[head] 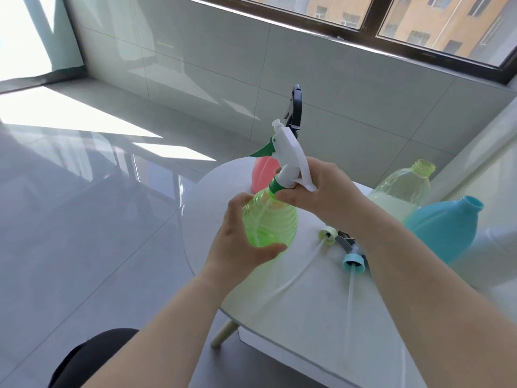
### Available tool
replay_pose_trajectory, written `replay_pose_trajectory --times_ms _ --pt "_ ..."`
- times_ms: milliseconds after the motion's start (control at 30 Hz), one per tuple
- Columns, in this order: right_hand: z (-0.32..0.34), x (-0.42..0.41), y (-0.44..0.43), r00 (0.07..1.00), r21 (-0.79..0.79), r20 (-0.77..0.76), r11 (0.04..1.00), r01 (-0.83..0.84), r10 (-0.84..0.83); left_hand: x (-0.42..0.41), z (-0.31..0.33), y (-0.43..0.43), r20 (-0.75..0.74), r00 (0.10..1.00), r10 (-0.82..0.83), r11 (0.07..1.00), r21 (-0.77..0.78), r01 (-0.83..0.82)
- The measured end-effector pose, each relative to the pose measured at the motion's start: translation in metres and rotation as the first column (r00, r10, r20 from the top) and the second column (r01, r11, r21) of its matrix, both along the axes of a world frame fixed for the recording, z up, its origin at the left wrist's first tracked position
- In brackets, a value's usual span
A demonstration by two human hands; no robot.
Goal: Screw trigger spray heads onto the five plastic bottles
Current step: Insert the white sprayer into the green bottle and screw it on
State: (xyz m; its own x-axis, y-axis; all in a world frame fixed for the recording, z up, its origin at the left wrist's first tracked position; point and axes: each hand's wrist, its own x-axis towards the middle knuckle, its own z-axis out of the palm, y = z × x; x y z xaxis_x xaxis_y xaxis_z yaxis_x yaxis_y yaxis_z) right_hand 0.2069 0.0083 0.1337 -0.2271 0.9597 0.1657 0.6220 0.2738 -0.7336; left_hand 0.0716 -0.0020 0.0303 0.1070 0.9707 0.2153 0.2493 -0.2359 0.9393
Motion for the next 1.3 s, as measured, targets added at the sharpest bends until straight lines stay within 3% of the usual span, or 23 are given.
replay_pose_trajectory --times_ms 200,367,500,600,667,833,933,1067,1300 --pt "-0.009 -0.008 0.000 0.999 0.065 -0.023 0.997 0.049 -0.048 0.007 -0.003 -0.002 -0.008 0.999 0.038 0.999 0.023 -0.038" --pt "-0.016 -0.012 0.001 0.985 0.103 -0.079 0.981 0.162 -0.154 -0.004 -0.003 0.001 -0.026 0.995 -0.097 0.995 0.011 0.097" --pt "-0.021 -0.012 -0.001 0.991 -0.068 -0.119 0.997 0.047 -0.055 -0.005 -0.004 0.003 0.009 0.994 -0.113 0.994 0.005 0.113" --pt "-0.020 -0.009 -0.008 0.938 -0.140 -0.342 0.984 -0.111 0.058 -0.005 -0.004 0.003 0.005 0.994 -0.111 0.994 0.001 0.111" --pt "-0.018 -0.005 -0.010 0.908 -0.118 -0.411 0.984 -0.136 0.077 -0.005 -0.004 0.004 0.002 0.994 -0.113 0.994 0.002 0.113" --pt "-0.025 -0.004 -0.005 0.934 -0.031 -0.346 0.996 0.085 -0.090 -0.003 -0.003 0.003 -0.016 0.995 -0.098 0.995 0.001 0.098" --pt "-0.034 -0.014 -0.004 0.913 0.050 -0.354 0.971 0.234 -0.202 -0.003 -0.003 0.002 -0.018 0.996 -0.085 0.996 0.004 0.085" --pt "-0.043 -0.024 -0.005 0.864 0.040 -0.418 0.945 0.326 -0.280 -0.002 -0.004 0.001 -0.007 0.997 -0.078 0.997 0.011 0.078" --pt "-0.036 -0.011 -0.013 0.857 -0.001 -0.511 0.997 0.075 -0.064 -0.004 -0.006 0.004 0.020 0.994 -0.106 0.994 0.009 0.105"
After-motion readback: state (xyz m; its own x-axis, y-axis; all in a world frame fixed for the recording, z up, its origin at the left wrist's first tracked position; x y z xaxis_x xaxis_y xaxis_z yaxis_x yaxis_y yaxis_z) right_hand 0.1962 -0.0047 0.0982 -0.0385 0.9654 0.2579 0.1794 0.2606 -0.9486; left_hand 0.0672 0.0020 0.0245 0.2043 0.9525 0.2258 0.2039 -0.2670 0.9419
